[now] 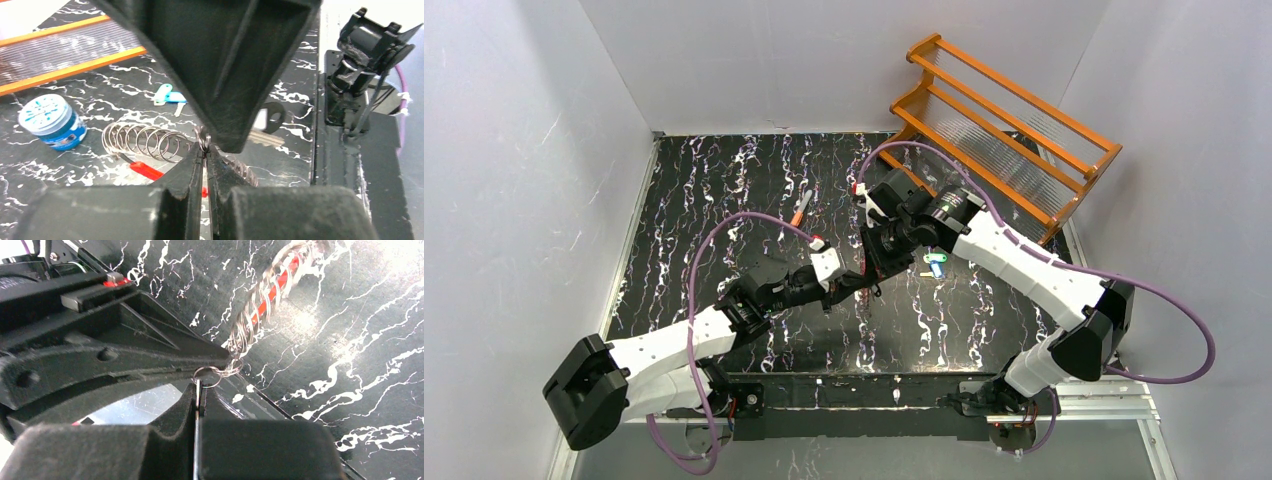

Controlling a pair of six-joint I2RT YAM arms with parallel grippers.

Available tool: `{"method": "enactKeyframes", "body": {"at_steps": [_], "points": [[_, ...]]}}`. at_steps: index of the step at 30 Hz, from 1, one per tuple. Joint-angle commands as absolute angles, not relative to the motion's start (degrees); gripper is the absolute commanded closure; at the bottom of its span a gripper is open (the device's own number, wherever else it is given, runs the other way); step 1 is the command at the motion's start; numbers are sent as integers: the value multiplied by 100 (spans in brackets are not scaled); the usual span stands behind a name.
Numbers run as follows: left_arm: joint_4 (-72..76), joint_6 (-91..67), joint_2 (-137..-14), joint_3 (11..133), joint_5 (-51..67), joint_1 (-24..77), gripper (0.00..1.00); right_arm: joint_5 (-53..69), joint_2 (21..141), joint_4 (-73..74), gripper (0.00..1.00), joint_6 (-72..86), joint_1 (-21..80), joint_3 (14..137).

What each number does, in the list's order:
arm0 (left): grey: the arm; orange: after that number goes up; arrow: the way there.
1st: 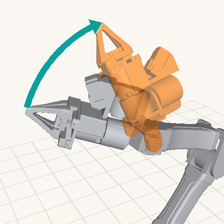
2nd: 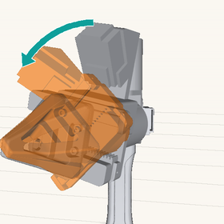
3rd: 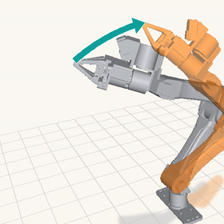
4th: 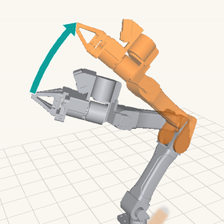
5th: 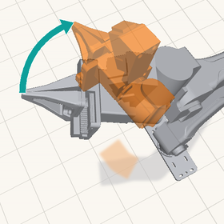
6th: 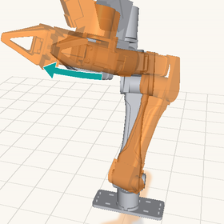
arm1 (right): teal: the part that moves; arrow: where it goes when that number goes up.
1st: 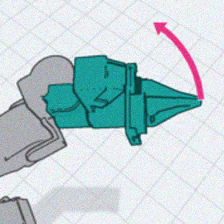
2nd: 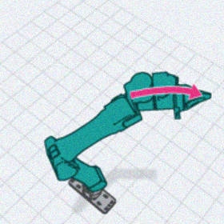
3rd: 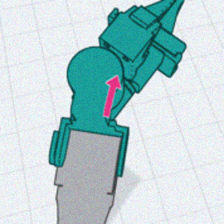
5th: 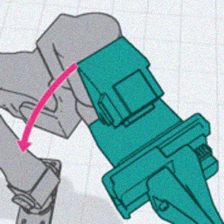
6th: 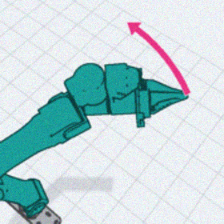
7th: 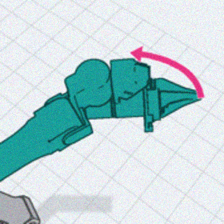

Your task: Remove the keys from the keyring

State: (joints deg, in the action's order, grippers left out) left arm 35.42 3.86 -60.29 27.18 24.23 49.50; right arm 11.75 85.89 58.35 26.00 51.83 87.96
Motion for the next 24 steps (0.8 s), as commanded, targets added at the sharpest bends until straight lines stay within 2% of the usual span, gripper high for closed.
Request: {"method": "enactKeyframes", "body": {"at_steps": [1,9,24], "points": [[3657,461,-5934,2866,2285,4948,100,1086,8561,5865,99,2602,5237,8886],[3560,593,-5807,2821,2264,4948,100,756,8520,6082,99,2399,4996,8771],[3540,694,-5727,2797,2349,4986,100,1093,8492,6013,99,2236,4724,8551]]}}
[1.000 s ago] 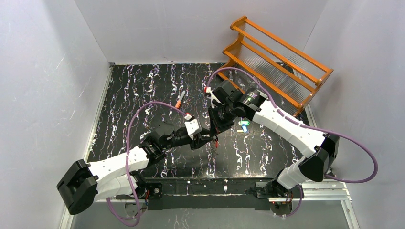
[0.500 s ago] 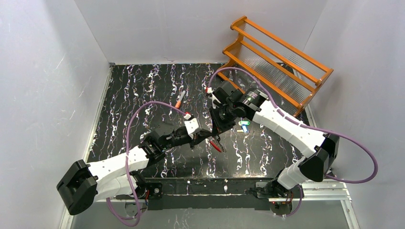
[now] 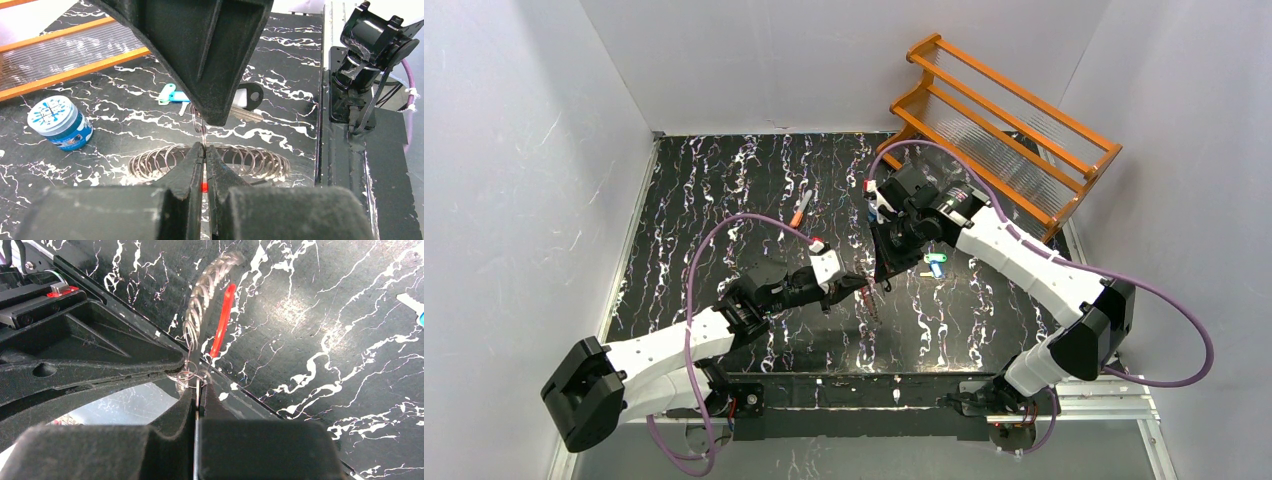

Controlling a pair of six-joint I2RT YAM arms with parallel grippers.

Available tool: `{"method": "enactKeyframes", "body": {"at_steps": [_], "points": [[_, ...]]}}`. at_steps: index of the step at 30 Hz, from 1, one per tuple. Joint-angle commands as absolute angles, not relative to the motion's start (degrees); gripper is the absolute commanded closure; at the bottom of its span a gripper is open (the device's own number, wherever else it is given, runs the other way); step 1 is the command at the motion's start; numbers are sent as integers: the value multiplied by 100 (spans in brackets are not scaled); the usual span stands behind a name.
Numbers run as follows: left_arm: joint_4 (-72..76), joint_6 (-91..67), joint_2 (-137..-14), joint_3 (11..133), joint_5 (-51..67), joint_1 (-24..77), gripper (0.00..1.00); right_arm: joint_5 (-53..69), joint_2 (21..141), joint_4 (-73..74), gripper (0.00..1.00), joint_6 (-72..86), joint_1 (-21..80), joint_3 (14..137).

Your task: Remove the keys from the keyring

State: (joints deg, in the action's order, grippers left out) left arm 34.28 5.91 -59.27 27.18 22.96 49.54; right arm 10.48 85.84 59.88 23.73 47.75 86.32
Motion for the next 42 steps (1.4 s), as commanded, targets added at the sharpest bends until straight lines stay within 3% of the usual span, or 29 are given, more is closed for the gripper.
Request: {"method": "enactKeyframes", "body": {"at_steps": [1,15,22,38,42], "points": [[3549,707,-5710,2791,2347,4991,100,1117,8512,6012,99,2225,4726,8539],[3811,686,-5564,2663,2413,5001,100,1102,8596,6027,99,2112,4728,8311],[3718,760,-5467,2628,2113,5001,100,392,8436,5883,99,2169,4371,7979],[2772,681,-5333,2861,-171,5001,100,-763,8575,2357,98,2597,3298,5756],[2421,610,-5458,3022,-447,5001,100,-1115,8883,1962,92,2694,3218,5574]]}}
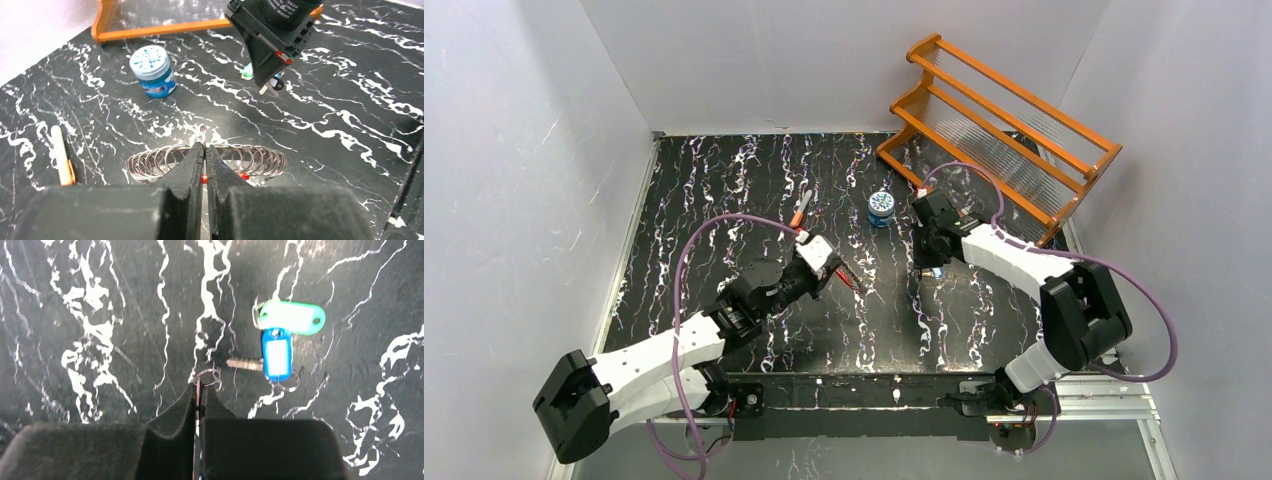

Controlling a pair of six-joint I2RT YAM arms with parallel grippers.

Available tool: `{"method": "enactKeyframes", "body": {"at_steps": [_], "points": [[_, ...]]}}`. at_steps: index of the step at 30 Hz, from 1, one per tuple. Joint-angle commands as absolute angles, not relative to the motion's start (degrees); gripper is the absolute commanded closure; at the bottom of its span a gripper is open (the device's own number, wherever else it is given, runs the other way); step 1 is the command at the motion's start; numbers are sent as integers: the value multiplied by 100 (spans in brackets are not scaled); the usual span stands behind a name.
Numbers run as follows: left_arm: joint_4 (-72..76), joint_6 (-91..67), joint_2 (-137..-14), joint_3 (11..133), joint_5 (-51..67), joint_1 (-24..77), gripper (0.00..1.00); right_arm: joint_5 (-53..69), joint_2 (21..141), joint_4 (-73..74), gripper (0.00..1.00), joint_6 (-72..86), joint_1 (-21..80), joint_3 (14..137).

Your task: Remove the keys from the keyring

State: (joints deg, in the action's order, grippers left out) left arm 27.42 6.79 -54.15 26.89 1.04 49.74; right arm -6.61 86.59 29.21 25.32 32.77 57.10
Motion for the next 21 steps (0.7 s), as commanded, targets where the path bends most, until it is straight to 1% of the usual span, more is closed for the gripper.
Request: {"method": "enactKeyframes", "body": {"at_steps": [1,6,11,12,13,15,16,21], "points": [[2372,588,-5483,3057,-488,5001,100,-1144,8938,1857,91,2698,3198,5524],[2034,481,-5653,3211,-776,5001,100,-1350,9012,1484,81,2756,3115,5277],[1714,470,-5813,3348,-1100,5001,100,-1416,8652,1572,59,2756,3066,5167],[1634,466,-5858,3387,-1154,5005,100,-1415,8506,1616,52,2735,3067,5174],[1549,466,-5915,3433,-1195,5002,100,-1415,8319,1654,49,2719,3065,5176],[1409,446,-6016,3514,-1248,5001,100,-1433,7910,1756,36,2665,3063,5192],[1342,416,-6068,3556,-1267,5001,100,-1445,7694,1804,31,2626,3060,5206],[1009,236,-6329,3758,-1386,4960,100,-1513,6630,2037,14,2358,3067,5230]]}}
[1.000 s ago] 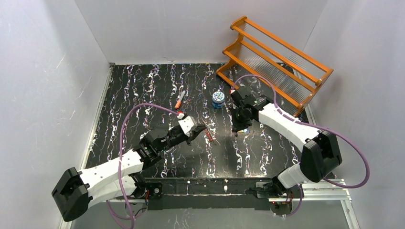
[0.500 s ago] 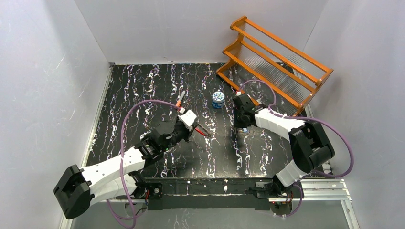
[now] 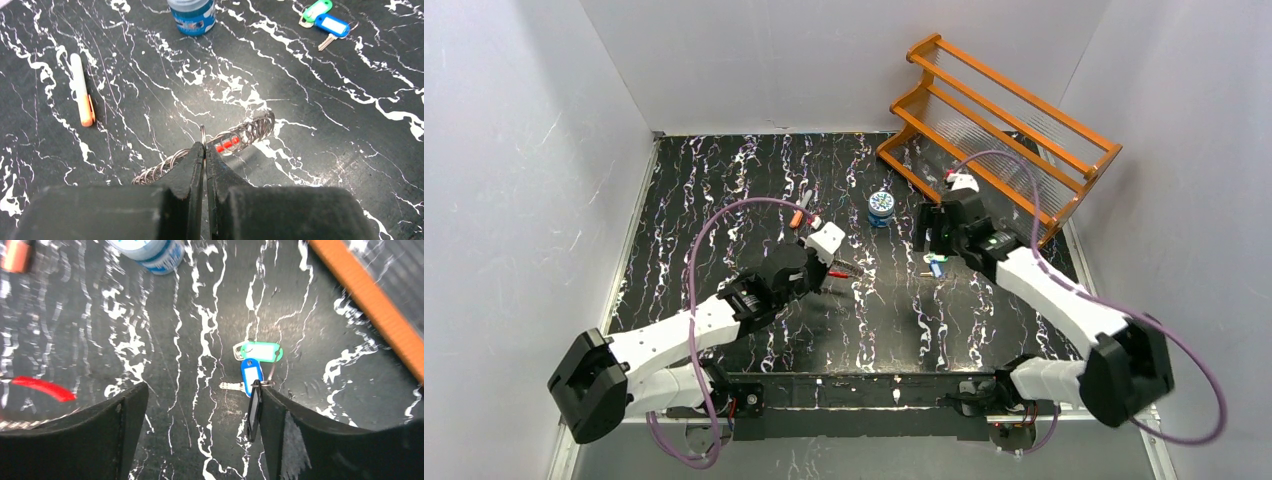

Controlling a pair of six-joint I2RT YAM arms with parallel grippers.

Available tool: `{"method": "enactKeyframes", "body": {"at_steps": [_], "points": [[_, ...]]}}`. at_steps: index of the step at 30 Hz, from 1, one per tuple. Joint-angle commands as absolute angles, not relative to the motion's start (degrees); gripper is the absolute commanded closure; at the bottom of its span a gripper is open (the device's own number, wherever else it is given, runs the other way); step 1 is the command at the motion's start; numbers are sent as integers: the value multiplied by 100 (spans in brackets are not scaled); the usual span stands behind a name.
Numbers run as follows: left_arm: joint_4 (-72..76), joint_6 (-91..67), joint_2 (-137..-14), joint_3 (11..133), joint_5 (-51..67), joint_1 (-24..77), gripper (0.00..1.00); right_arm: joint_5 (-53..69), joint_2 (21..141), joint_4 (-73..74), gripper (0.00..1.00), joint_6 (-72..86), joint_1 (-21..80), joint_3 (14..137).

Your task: Remove the keys from the keyring

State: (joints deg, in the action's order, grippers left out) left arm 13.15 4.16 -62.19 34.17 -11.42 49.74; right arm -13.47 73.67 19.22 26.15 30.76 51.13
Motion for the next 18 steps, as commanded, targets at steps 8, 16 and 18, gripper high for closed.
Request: {"method": "enactKeyframes", "body": {"at_steps": [8,16,18], "points": [[772,70,-6521,3912,-1388,4855,100,-297,6093,1794,11,2109,3067,4838],[474,-113,-6747,4048,-1511,4795,100,-357,6573,1822,10,2260,3067,4818],[360,-207,-6883,4144,-1476,4735,100,-558,6523,1958,8,2259,3066,4895]]}}
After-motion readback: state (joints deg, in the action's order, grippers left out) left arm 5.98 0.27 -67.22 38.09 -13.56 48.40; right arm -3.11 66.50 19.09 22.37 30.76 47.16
